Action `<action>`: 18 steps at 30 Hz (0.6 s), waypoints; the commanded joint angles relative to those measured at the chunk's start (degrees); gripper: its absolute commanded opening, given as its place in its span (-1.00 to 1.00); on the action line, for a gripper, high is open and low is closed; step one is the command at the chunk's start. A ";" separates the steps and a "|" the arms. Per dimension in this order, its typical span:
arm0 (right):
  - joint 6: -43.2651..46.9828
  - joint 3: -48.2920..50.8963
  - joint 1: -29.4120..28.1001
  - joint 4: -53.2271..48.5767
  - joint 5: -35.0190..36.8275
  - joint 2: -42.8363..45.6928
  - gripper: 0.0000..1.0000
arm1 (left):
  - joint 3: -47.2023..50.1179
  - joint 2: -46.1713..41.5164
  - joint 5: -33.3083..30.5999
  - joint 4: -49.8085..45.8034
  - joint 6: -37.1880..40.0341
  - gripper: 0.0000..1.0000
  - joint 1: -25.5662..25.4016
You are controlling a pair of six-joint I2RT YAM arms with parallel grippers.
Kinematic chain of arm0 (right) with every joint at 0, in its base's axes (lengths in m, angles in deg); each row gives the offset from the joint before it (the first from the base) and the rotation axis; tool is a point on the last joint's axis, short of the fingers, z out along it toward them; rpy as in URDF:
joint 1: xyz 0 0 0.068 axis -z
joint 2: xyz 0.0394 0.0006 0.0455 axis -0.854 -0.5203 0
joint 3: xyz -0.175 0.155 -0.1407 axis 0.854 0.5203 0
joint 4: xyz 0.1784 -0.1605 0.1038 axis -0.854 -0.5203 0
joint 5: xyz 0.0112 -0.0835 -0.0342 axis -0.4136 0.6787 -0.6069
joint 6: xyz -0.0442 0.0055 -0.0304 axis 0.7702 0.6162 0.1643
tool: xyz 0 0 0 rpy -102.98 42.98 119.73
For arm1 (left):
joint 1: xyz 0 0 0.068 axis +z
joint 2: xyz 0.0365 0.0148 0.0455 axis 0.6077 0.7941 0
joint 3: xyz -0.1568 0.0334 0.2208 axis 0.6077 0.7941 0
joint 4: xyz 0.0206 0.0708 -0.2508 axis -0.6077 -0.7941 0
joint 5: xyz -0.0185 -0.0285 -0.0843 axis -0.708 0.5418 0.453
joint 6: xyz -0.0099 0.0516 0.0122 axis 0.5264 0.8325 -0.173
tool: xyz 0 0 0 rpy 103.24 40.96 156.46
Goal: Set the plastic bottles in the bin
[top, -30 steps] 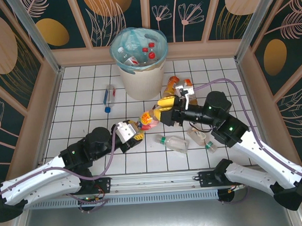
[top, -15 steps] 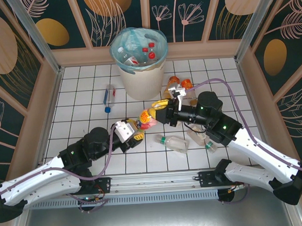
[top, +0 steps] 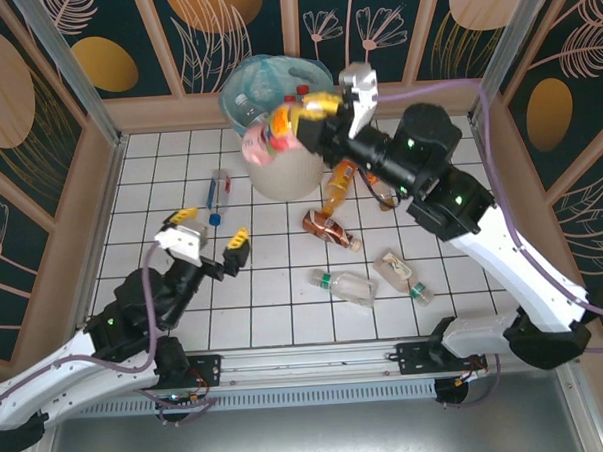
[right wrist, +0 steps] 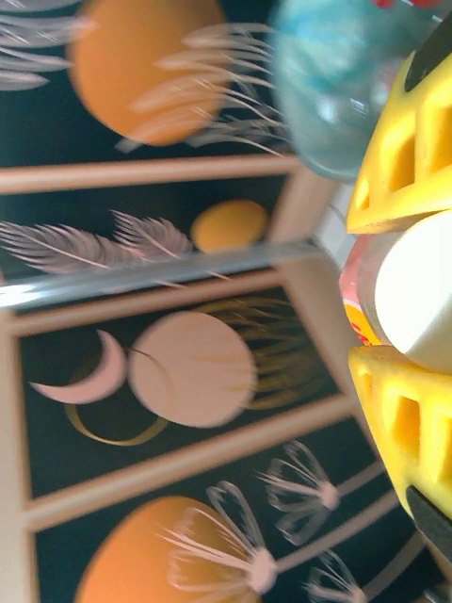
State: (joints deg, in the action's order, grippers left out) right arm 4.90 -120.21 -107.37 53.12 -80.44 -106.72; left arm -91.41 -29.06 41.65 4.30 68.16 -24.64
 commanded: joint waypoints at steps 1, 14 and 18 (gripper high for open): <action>7.80 -10.69 2.58 -2.34 6.53 -9.01 -0.99 | -2.12 -2.18 -10.17 -2.46 -6.63 0.97 -0.20; 9.64 -50.83 8.65 -26.77 7.34 -43.38 -0.96 | -5.93 1.60 -10.68 -16.05 -13.33 0.96 -0.28; 9.30 -46.68 8.83 -28.33 8.35 -43.81 -0.93 | -6.00 4.12 -9.56 -16.62 -13.37 0.97 -0.18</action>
State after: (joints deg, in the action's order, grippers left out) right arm 13.38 -166.73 -98.85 27.06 -73.95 -152.27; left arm -96.03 -25.87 31.85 -10.33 55.85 -24.64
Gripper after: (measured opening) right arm 0.307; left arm 0.983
